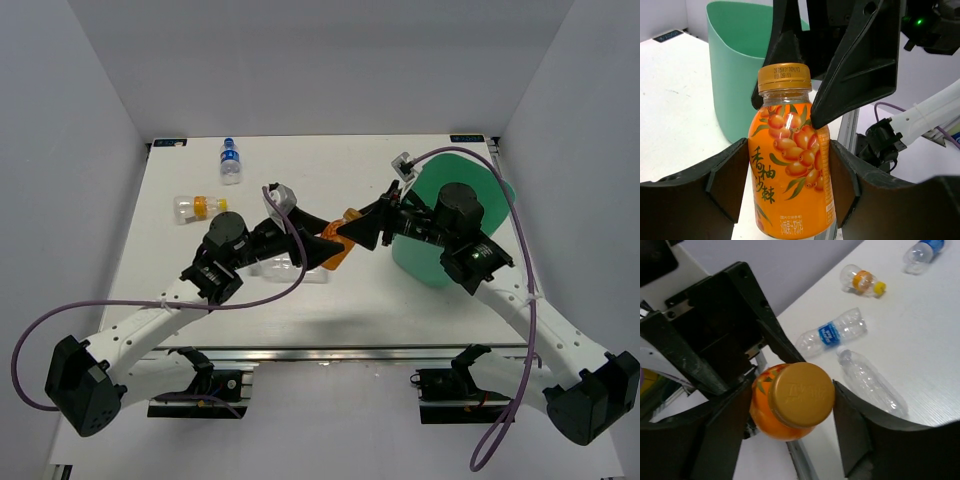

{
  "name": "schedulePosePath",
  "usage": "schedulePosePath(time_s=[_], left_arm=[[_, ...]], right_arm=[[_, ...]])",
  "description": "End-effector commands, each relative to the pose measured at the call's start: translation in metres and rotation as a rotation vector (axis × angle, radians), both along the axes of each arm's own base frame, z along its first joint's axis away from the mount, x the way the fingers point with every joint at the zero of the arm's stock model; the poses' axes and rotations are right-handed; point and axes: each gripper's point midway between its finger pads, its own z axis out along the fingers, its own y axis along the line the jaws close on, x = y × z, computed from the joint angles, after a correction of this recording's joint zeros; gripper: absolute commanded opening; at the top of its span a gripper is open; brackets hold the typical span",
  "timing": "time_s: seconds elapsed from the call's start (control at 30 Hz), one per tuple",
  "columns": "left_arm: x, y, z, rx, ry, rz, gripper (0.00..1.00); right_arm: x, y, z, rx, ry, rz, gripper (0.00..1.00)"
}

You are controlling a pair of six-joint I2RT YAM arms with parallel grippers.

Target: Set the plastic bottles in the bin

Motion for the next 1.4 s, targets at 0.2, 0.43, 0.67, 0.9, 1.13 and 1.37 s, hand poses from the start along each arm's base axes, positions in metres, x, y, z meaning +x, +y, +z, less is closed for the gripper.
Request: schedulePosePath(time_s=[0.2, 0.43, 0.67, 0.9, 1.13, 1.37], left_arm=[[-0.011, 0.004, 0.028, -0.067, -0.044, -0.011, 0.93], [0.025, 0.026, -0.003, -0.045, 0.215, 0.272, 0.98], [0.055, 0.082, -0.095, 0.093, 0.545, 0.711, 0.98], [0.044, 0.112, -0.176, 0.250, 0.766, 0.907, 0.98], [0.045, 0.122, -0.174, 0.234, 0.766, 0.957, 0.98], [0.055, 0.137, -0.163, 0.237, 0.732, 1.050, 0.98]], right_arm=[[0.000, -0.002, 0.029, 0.096, -0.080, -0.027, 0.23], [0.052, -0.059, 0.053, -0.065, -0.212, -0.450, 0.14], [0.090, -0.175, 0.100, -0.215, -0.336, -1.043, 0.12], [0.089, -0.228, 0.058, -0.435, -0.258, -1.290, 0.31], [0.101, -0.209, 0.051, -0.516, -0.305, -1.176, 0.89], [0.091, -0.147, 0.079, -0.451, -0.509, -0.803, 0.89]])
